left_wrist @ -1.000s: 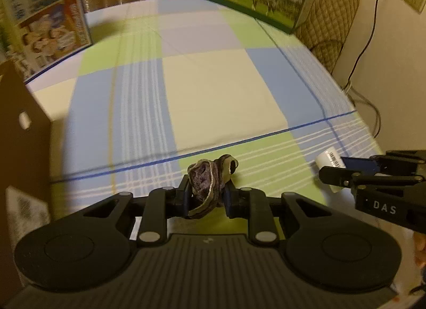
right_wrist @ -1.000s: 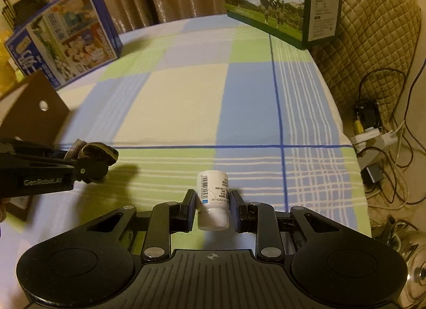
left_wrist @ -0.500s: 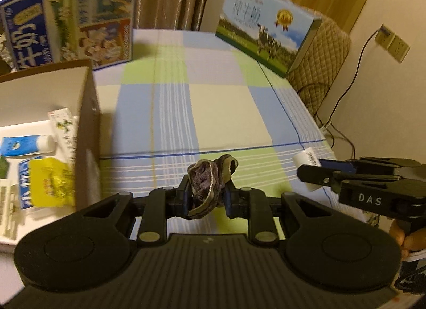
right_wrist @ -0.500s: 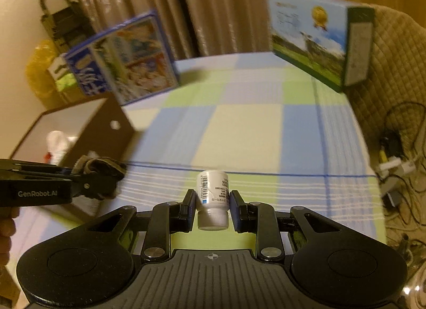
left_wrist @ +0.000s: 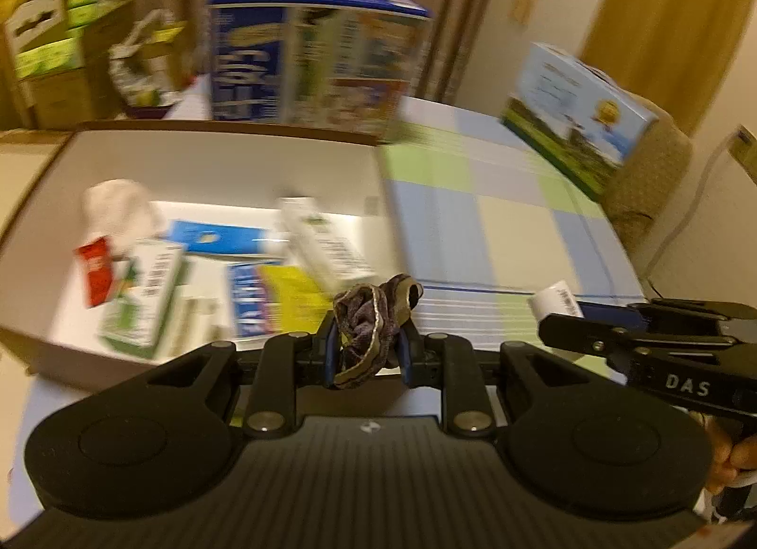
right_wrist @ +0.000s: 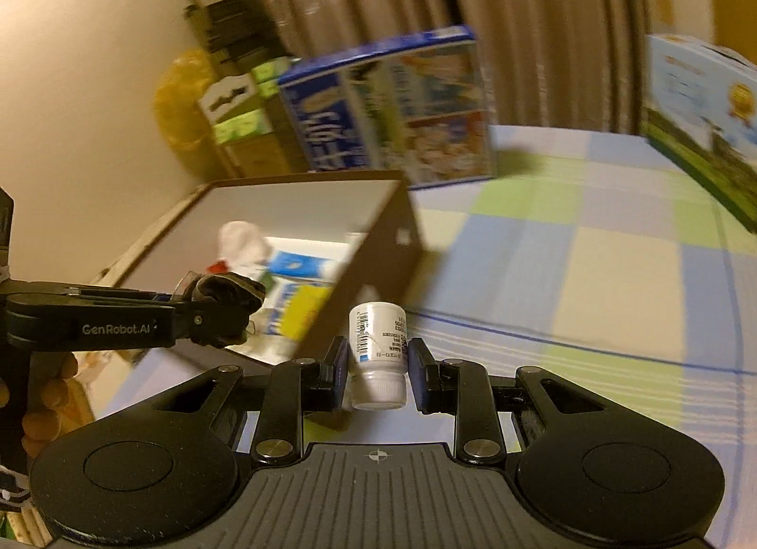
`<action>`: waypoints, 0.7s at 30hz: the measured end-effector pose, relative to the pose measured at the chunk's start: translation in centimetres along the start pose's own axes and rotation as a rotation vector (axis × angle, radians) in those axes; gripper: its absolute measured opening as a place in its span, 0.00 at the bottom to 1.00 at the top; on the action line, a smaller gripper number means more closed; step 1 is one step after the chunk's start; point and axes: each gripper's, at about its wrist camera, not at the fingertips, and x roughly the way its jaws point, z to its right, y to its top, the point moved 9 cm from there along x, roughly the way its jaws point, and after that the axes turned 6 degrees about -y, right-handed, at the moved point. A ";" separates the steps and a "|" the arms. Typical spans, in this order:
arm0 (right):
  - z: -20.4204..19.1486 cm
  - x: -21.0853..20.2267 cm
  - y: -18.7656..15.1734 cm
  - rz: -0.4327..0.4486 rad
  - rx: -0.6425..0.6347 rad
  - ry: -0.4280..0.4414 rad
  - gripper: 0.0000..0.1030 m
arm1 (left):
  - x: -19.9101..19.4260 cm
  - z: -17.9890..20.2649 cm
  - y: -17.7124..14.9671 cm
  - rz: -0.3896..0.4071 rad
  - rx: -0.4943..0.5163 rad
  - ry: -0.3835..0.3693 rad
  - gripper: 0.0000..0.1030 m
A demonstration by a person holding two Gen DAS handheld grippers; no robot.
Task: Organize objects
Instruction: 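Carry the scrunchie and pill bottle over the brown box with both grippers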
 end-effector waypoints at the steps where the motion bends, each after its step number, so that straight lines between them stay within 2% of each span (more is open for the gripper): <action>1: -0.9 0.3 0.1 0.000 -0.009 0.009 0.23 | -0.5 -1.0 0.0 0.005 -0.010 0.011 0.19; 13: -9.1 5.3 1.8 -0.007 -0.084 0.073 0.23 | -4.0 -11.0 0.8 0.049 -0.083 0.119 0.20; 21: -11.8 8.1 2.9 -0.008 -0.117 0.063 0.23 | -3.9 -17.3 1.9 0.039 -0.121 0.195 0.21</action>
